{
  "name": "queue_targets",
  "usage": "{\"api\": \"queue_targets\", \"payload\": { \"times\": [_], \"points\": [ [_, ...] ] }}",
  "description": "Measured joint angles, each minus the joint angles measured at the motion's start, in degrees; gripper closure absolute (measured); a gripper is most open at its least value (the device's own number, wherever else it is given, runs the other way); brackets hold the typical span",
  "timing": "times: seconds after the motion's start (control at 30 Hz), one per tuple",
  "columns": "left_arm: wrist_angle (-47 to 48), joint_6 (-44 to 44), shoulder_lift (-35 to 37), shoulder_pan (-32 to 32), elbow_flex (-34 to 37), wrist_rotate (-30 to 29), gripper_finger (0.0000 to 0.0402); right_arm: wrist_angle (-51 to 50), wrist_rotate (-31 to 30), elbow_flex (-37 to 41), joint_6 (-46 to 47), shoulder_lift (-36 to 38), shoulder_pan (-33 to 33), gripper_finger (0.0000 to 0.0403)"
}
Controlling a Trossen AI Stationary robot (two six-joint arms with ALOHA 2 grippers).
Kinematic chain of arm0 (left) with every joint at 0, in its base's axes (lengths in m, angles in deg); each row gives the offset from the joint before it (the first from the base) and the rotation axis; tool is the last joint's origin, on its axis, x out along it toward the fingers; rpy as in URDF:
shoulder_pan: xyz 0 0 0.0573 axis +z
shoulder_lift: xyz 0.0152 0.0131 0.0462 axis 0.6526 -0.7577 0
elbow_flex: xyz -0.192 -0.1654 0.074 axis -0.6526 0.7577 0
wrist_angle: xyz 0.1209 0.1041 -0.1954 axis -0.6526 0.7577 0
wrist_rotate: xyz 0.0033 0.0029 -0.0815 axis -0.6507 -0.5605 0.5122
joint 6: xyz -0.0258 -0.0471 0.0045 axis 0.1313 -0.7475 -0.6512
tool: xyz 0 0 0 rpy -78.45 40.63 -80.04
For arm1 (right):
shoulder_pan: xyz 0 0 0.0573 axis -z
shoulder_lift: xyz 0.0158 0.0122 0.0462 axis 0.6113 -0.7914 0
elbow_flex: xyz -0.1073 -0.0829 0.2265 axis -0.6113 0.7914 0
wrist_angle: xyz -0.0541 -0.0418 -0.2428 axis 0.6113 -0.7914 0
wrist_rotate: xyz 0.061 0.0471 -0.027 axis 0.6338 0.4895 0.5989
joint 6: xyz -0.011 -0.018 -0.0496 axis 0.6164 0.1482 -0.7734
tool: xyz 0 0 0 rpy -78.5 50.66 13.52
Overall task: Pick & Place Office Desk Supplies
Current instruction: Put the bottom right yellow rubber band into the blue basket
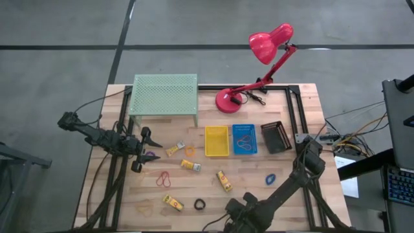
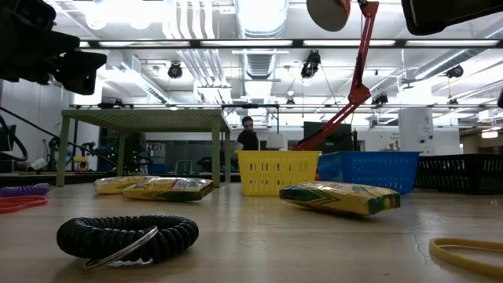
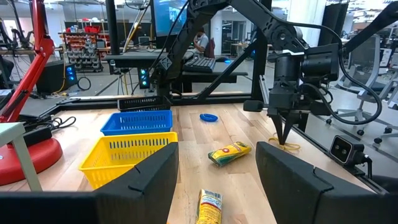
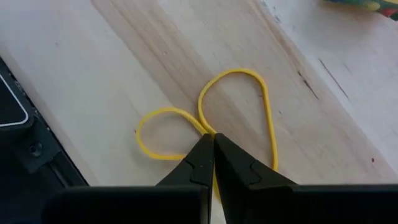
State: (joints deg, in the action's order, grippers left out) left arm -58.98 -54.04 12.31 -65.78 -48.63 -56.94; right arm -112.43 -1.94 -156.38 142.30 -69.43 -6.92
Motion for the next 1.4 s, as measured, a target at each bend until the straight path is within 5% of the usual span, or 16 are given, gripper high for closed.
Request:
{"api": "queue_targets", "payload": {
  "times": [0.87, 1.13, 1.4],
  "points": [
    [0.0, 0.0, 0.0, 0.01, -0.01, 0.0, 0.0183, -0.29, -19.02, -3.75, -3.41, 3.67, 0.04, 0.0394],
    [0.01, 0.0, 0.0, 0.01, 0.01, -0.01, 0.0183, 0.11, -18.71, -3.94, -3.87, 3.93, -0.03, 0.0394],
    [0.01, 0.01, 0.0, 0.01, 0.01, 0.0, 0.0183, -2.12, -9.35, -4.06, -4.65, 3.93, -0.42, 0.0394]
  ]
}}
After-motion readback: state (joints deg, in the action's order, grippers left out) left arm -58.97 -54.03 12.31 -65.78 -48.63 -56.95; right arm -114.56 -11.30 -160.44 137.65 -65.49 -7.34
